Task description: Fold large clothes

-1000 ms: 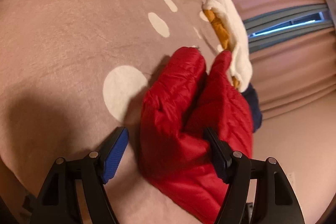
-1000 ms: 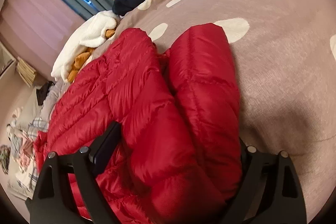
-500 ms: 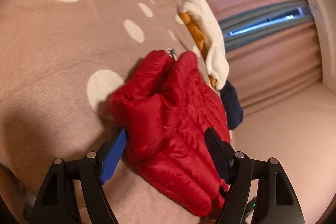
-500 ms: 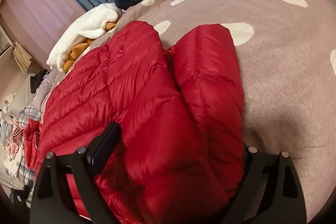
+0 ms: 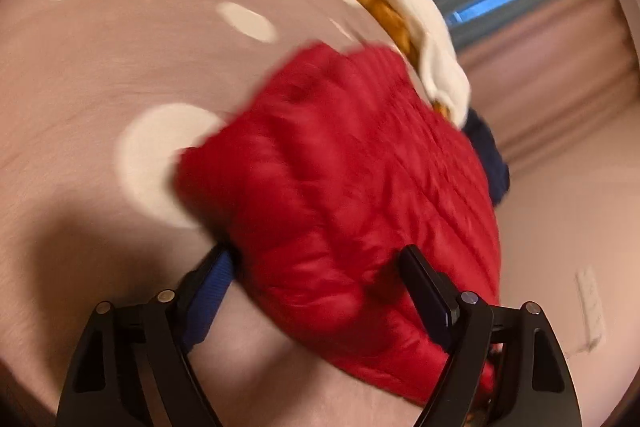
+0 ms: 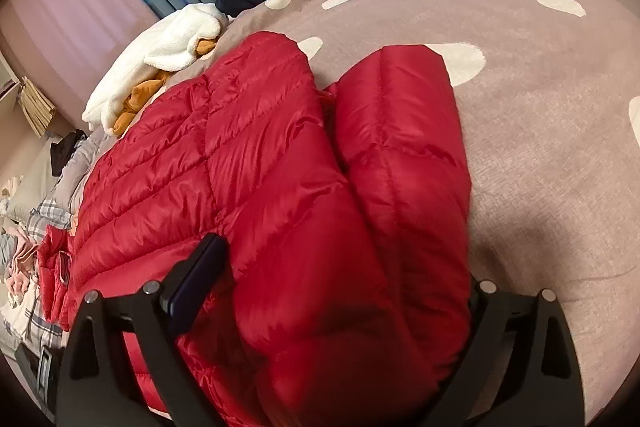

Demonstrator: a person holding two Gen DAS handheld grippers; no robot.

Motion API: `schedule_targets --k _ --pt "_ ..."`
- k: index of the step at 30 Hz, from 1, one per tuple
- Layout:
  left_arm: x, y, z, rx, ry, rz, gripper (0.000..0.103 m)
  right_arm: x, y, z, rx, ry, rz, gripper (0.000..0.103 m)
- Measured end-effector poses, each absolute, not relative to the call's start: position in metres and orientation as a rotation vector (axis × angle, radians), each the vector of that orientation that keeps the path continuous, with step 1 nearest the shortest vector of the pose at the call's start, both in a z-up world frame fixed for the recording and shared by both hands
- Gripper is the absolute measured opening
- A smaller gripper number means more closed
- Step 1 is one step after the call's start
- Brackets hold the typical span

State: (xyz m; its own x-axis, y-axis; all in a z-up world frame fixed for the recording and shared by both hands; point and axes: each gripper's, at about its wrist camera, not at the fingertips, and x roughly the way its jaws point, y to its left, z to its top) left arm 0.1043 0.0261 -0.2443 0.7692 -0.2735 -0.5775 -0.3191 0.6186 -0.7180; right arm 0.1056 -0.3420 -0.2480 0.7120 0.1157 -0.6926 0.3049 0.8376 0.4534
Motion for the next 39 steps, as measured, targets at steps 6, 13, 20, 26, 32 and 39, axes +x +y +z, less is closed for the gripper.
schedule_targets --k 6,13,20,26,32,39 --pt "0.108 0.038 -0.248 -0.986 0.691 0.051 0.084 0.106 -0.340 -0.248 0.548 0.789 -0.083 0.097" --pt "0.140 0.013 -0.248 -0.902 0.711 -0.086 0.091 0.104 -0.340 -0.249 0.576 0.785 -0.087 0.098" --pt "0.165 0.030 -0.261 -1.125 0.742 -0.101 0.060 0.105 -0.342 -0.251 0.628 0.758 -0.077 0.087" --pt "0.156 0.045 -0.247 -1.077 0.666 0.073 0.048 0.118 -0.327 -0.248 0.623 0.755 -0.030 0.068" --pt "0.141 0.043 -0.202 -0.821 0.536 0.264 0.046 0.135 -0.291 -0.245 0.568 0.796 0.019 0.065" --pt "0.150 0.045 -0.150 -0.668 0.458 0.226 0.046 0.166 -0.252 -0.250 0.501 0.865 0.092 0.065"
